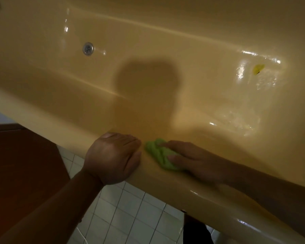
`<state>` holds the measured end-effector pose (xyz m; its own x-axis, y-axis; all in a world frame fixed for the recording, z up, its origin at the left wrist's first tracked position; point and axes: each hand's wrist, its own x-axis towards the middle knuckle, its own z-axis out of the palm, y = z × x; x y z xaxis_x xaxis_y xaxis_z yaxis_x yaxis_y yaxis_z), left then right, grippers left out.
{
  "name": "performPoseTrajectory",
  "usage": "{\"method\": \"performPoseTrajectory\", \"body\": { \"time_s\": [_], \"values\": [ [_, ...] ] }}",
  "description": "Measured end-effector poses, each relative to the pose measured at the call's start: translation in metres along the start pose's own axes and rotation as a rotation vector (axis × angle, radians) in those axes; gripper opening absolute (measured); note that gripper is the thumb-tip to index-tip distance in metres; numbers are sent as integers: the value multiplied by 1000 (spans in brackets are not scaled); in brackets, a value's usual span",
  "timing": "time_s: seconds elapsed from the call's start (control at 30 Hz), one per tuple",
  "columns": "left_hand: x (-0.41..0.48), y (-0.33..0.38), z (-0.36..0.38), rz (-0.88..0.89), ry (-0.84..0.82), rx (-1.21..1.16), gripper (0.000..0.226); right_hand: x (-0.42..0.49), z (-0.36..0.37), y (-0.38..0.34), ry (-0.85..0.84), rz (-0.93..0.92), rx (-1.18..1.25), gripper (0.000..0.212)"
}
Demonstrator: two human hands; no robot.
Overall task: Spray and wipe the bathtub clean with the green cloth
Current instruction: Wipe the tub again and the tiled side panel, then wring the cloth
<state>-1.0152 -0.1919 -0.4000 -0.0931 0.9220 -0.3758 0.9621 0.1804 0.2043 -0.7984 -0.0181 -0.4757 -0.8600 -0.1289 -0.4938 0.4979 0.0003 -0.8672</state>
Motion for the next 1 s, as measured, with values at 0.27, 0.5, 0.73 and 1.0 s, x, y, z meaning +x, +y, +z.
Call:
{"method": "performPoseTrajectory", "body": {
  "time_s": [0.27, 0.5, 0.73, 1.0],
  "values": [
    [1, -12, 0, -29, -28, -46, 39, 48, 0, 42, 68, 51, 18, 61],
    [1, -24, 2, -10, -34, -42, 40, 144, -19, 152, 182, 545, -319, 84],
    [1, -31, -2, -31, -13, -36, 41, 68, 2, 13, 93, 72, -6, 46],
    [-1, -48, -1, -53, -49, -61, 45, 61, 4, 18, 75, 179, -51, 62]
  ]
}}
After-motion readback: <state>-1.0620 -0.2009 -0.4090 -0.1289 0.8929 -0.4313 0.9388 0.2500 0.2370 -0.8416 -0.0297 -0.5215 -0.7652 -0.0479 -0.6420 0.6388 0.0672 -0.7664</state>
